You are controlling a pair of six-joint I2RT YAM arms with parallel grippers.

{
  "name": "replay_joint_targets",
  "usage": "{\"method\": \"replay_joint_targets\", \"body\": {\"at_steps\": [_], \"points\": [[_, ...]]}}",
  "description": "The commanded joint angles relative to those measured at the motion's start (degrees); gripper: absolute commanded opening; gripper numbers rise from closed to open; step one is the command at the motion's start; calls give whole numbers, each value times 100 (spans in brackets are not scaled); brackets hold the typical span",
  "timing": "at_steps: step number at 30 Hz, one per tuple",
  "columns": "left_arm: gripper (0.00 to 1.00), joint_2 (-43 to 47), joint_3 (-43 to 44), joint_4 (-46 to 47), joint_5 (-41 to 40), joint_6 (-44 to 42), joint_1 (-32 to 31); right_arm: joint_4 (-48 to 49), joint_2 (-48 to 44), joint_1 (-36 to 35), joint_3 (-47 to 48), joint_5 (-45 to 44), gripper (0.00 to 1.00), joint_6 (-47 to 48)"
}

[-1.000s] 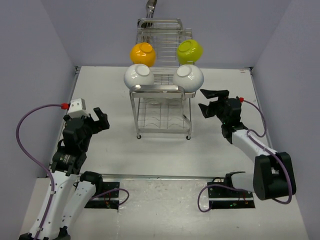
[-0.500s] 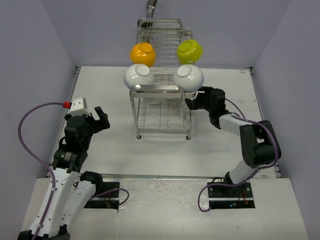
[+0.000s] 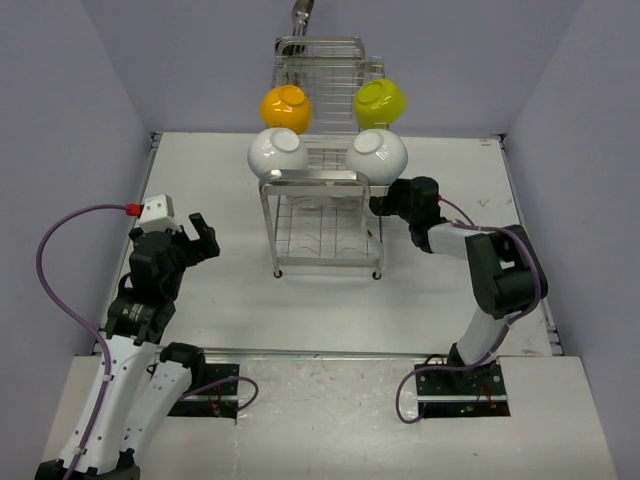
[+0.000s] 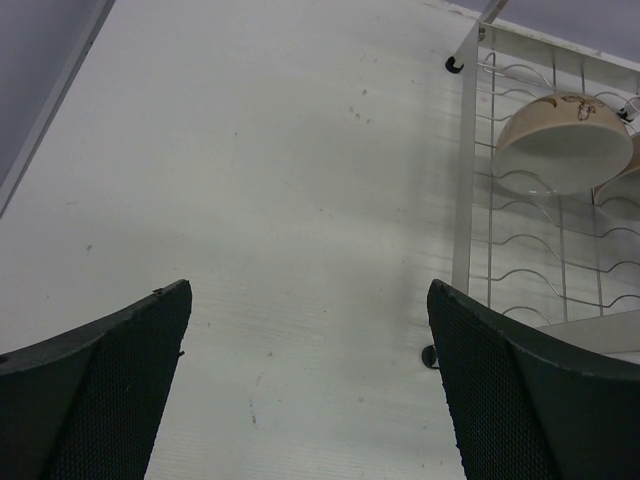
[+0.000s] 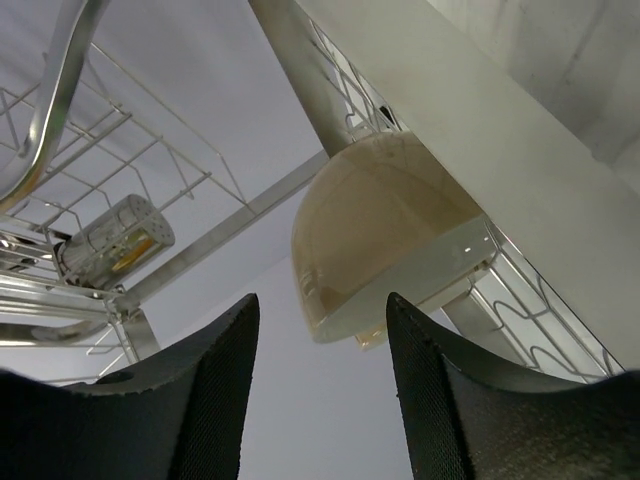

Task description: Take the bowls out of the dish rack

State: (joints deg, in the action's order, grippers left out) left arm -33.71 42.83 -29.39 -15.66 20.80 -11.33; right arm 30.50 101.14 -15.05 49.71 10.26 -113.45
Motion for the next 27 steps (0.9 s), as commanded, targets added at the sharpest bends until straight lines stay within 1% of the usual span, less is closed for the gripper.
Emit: {"method": "replay_joint_targets", "body": {"at_steps": [1,11,12,14,17,18,19,24,26,27], "points": [[100,14,24,205,-16,-67,-18,123,133,-42,363,-226,54,-555],[100,49,15,267,98,-93,-18,-106,353,-112,609,-516,49,-670],[100,58,6,267,98,-93,-18,-106,380,-130,618,-516,46,-687],[100,75,6,267,107,-93,-27,-149,397,-156,662,-525,44,-714],[100,102,6,275,116,-93,-18,-123,441,-183,689,-534,33,-723],[100,111,6,276,125,-93,-18,-106,450,-183,697,-525,32,-714],[100,111,6,293,159,-102,-18,-106,450,-191,698,-534,27,-714],[100,155,-3,302,186,-111,-27,-97,406,-227,654,-587,22,-722],[100,163,-3,311,186,-111,-18,-80,354,-244,610,-613,18,-723],[100,172,-3,302,186,-111,-18,-71,336,-244,601,-622,18,-731]]}}
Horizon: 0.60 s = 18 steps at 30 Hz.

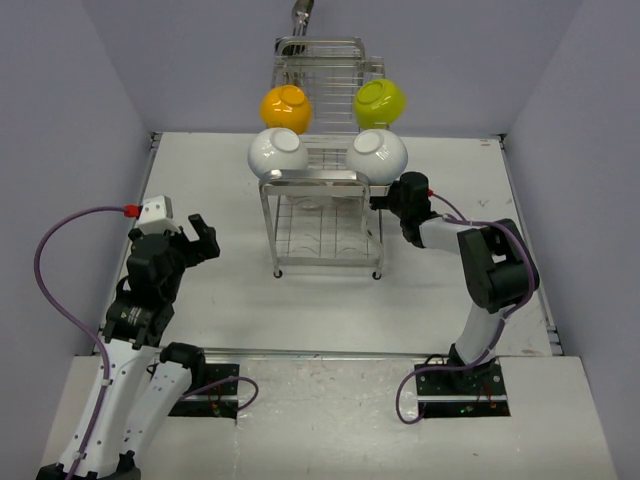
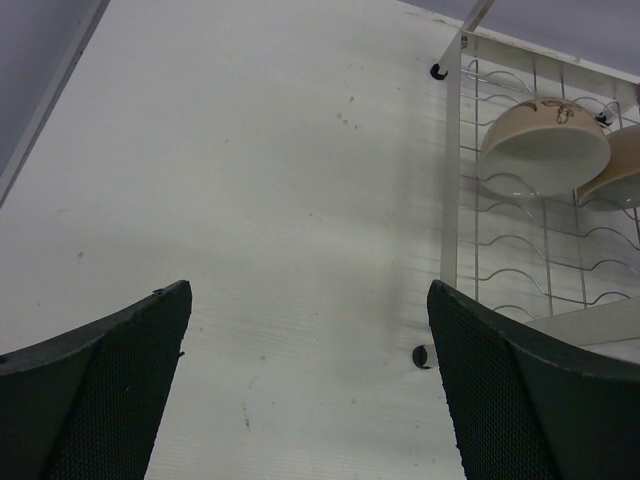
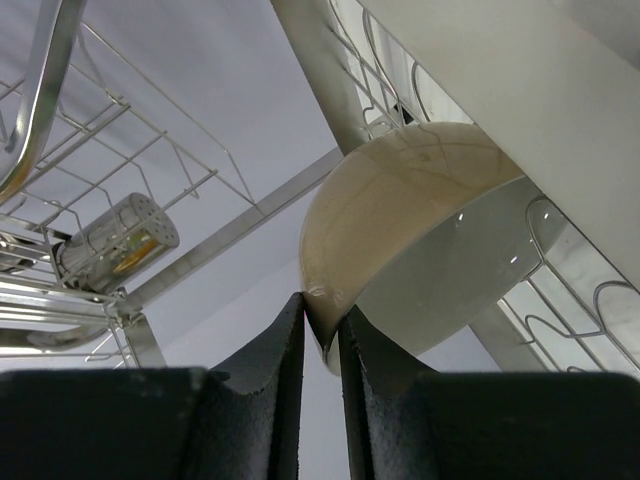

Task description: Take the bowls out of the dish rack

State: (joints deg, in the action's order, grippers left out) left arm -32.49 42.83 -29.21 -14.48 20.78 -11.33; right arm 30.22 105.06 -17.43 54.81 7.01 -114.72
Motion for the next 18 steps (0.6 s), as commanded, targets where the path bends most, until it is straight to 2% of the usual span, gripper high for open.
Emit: {"method": "replay_joint_targets", "body": {"at_steps": [1,7,9,18], "points": [[100,50,-3,284,77,-109,-18,-34,-73,-6,66,-296,17,-613],[100,59,-3,284,77,-109,-18,203,-99,-15,-93,-314,7,-754],[100,59,-11,293,77,-109,-27,274,-73,-15,-110,-296,0,-780],[100,67,-11,285,77,-109,-18,564,-143,-32,-216,-270,0,-973]]}}
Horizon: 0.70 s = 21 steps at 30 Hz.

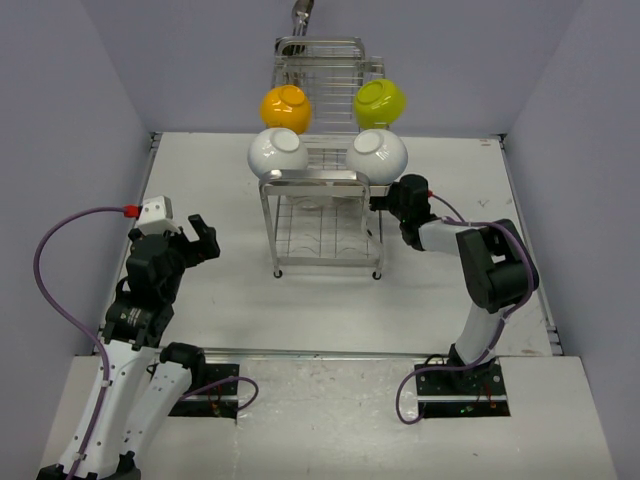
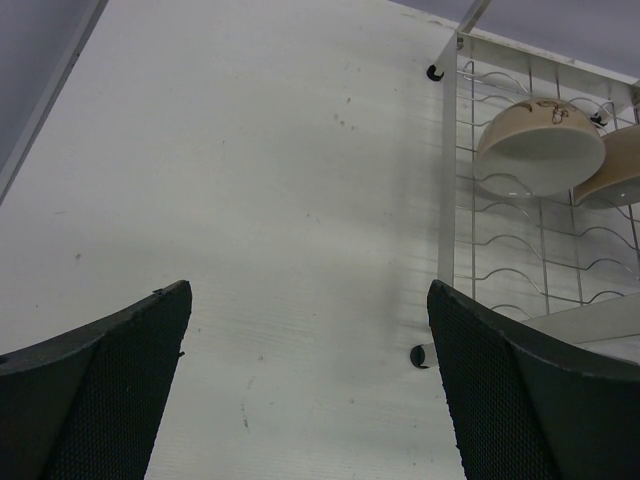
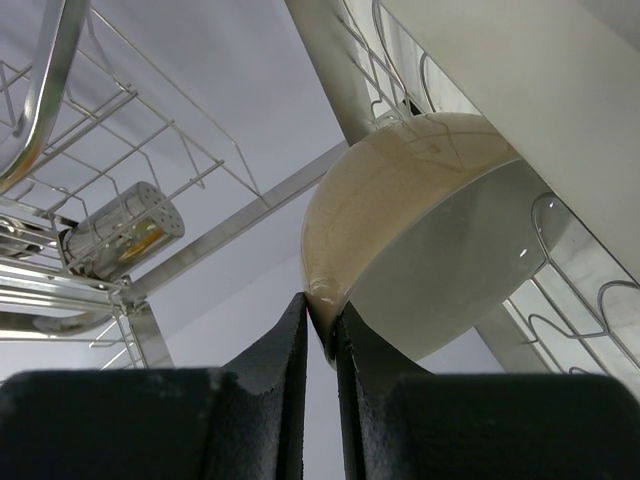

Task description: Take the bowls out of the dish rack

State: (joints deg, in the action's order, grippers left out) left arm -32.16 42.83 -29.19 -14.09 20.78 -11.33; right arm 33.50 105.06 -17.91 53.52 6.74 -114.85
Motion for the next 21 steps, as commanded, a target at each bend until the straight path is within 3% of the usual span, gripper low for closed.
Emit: {"method": "replay_joint_targets", "body": {"at_steps": [1,21], "points": [[100,26,-11,282,38,-109,-18,367,-135,16,-113,-244,0,-1030],[100,-9,-3,273,11,-109,-18,2652,138,-37,-201,-490,0,-1321]]}}
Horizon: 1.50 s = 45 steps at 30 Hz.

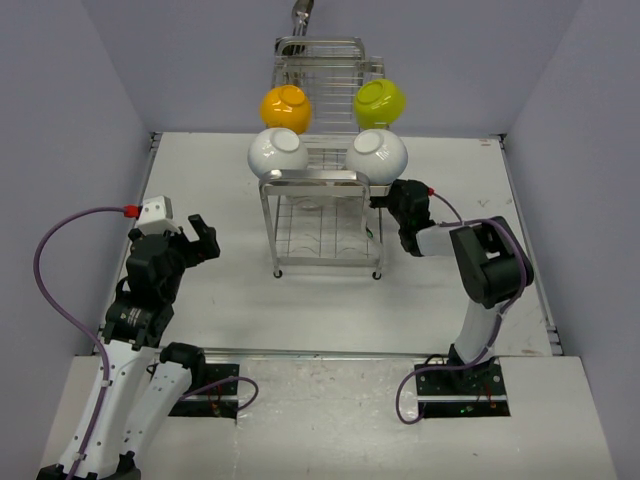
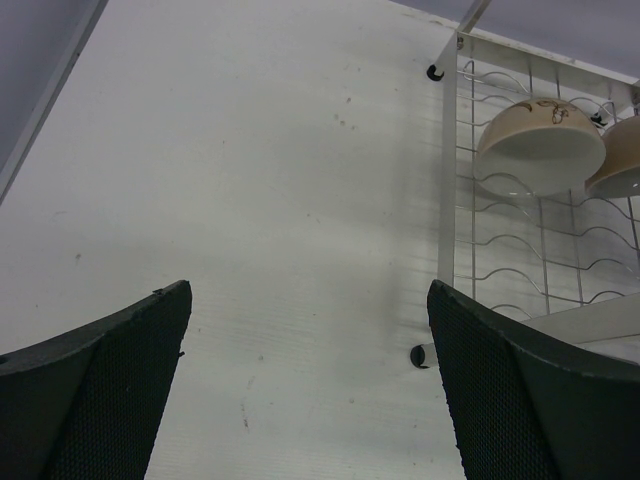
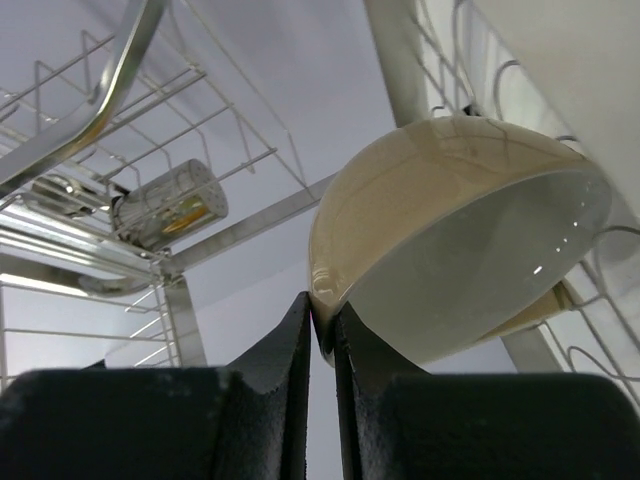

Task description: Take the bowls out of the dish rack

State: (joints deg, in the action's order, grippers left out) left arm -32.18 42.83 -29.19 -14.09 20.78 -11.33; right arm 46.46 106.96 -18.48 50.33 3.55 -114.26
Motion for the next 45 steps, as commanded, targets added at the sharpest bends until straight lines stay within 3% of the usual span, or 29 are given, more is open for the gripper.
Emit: {"method": "replay_joint_targets", "body": {"at_steps": [1,8,19,30,34,36,38,45], "points": [[100,2,-3,273,11,-109,-18,1444,-17,20,118,-153,0,-1354],[100,-25,-3,282,11,-109,-18,1998,159,20,170,-118,0,-1195],[100,-7,-3,282,2,-109,-18,1990,-122,169,48,84,0,-669],[100,19,6,265,-50,-109,-18,761,-1132,985,-198,874,0,1088],[100,63,6,247,-77,-109,-18,-474,-1721,1302,-208,1086,0,2107],[100,72,6,247,-85,-109,-18,-1214,-2142,1452,-85,1086,0,3055],[100,89,6,247,-85,-100,-18,-3003,-2563,1566,345,876,0,4080],[100,195,6,265,-6,-100,-18,-5820,-2856,1734,1400,42,0,7394]]}}
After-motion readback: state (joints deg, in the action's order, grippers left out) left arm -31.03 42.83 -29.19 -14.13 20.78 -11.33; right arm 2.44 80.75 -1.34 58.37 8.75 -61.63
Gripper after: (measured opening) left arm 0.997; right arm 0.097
